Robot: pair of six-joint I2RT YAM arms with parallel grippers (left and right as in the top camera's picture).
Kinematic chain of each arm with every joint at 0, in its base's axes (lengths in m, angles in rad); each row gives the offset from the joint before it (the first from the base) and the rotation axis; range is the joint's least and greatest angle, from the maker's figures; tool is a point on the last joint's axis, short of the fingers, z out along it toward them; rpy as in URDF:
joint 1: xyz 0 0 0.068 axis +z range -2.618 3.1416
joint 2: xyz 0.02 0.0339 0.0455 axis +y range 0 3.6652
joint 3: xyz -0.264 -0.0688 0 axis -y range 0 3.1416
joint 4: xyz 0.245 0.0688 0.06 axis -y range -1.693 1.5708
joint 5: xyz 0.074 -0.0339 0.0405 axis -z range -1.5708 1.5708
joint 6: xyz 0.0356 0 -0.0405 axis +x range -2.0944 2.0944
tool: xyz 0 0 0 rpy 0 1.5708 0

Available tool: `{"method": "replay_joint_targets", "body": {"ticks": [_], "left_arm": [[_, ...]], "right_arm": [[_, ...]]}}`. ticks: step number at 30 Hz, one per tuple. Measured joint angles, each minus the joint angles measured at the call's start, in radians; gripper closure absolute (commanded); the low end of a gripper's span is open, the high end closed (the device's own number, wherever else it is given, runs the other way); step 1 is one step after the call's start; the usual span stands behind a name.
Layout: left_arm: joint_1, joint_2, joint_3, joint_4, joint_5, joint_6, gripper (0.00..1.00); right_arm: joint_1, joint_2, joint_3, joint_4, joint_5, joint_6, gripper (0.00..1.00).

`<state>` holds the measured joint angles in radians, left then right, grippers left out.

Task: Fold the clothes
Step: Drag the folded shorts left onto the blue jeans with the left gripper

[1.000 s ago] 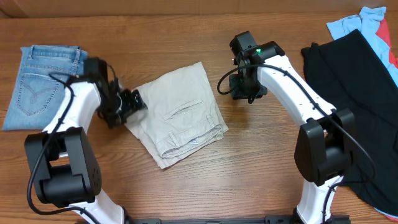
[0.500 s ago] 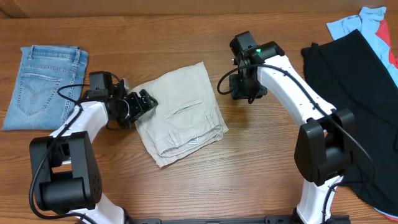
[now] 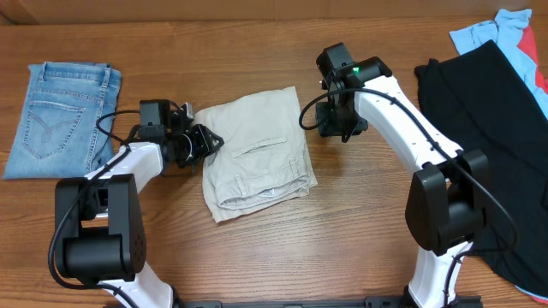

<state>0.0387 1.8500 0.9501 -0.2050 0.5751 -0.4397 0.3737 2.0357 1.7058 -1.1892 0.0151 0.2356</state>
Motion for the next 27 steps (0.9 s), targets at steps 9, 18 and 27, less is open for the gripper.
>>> {"method": "replay_joint_targets", "body": {"ticks": [9, 18, 27], "left_arm": [[0.063, 0.000, 0.123, -0.227, -0.021, 0.101, 0.96], [0.188, 0.000, 0.570, -0.651, -0.297, 0.342, 0.96], [0.287, 0.000, 0.772, -0.738, -0.575, 0.502, 0.96]], "right_arm": [[0.000, 0.000, 0.000, -0.007, 0.000, 0.000, 0.60], [0.000, 0.000, 0.000, -0.009, 0.000, 0.000, 0.60], [0.000, 0.000, 0.000, -0.013, 0.000, 0.000, 0.60]]}}
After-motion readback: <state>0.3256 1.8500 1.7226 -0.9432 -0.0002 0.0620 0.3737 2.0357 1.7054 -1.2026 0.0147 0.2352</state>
